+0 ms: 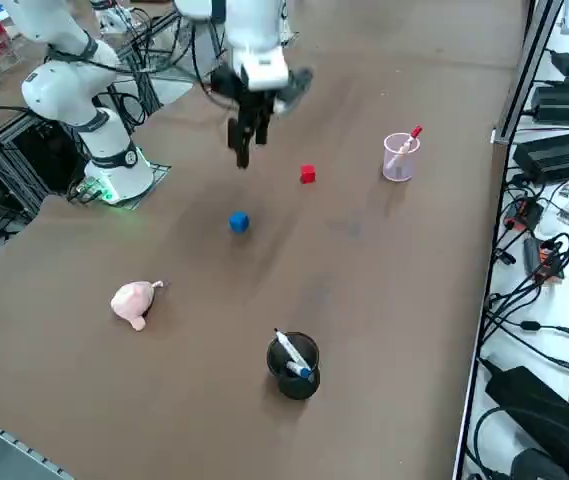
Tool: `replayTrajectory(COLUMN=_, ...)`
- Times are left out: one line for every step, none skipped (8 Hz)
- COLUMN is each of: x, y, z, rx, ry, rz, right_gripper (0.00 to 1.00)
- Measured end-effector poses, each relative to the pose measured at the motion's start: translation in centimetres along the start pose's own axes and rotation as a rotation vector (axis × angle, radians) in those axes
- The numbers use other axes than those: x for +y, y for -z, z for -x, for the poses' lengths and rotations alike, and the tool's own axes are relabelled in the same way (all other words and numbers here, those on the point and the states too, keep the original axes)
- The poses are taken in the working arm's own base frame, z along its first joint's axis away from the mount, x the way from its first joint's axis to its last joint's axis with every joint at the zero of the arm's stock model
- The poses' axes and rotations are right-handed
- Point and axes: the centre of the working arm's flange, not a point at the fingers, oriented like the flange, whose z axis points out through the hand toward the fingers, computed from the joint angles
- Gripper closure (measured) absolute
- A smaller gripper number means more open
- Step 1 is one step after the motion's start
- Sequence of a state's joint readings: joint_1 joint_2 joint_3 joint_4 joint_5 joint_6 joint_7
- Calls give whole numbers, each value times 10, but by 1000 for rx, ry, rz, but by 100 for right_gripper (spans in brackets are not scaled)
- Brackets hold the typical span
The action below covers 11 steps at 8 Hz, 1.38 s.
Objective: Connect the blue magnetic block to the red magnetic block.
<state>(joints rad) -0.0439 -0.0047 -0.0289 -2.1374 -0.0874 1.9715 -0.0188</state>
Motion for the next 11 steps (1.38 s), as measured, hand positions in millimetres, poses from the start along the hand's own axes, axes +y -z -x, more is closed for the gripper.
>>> replayTrajectory(x=3, y=-33, z=7, rx=8, ry=-6, rz=-5, right_gripper=0)
replayTrajectory(x=6, y=-63, z=16, rx=7, ry=-13, rz=-10, right_gripper=0)
replayTrajectory(x=6, y=-87, z=22, rx=-12, ry=-16, rz=-14, right_gripper=0)
replayTrajectory(x=6, y=-103, z=24, rx=-33, ry=-16, rz=-17, right_gripper=0)
replayTrajectory(x=6, y=-115, z=23, rx=-45, ry=-17, rz=-18, right_gripper=0)
replayTrajectory(x=6, y=-126, z=20, rx=-52, ry=-20, rz=-19, right_gripper=0)
replayTrajectory(x=5, y=-137, z=17, rx=-59, ry=-26, rz=-20, right_gripper=0)
replayTrajectory(x=4, y=-149, z=16, rx=-71, ry=-35, rz=-21, right_gripper=0)
replayTrajectory(x=3, y=-160, z=15, rx=-82, ry=-47, rz=-21, right_gripper=0)
replayTrajectory(x=2, y=-168, z=14, rx=-92, ry=-57, rz=-21, right_gripper=1)
replayTrajectory(x=1, y=-176, z=14, rx=-106, ry=-60, rz=-22, right_gripper=2)
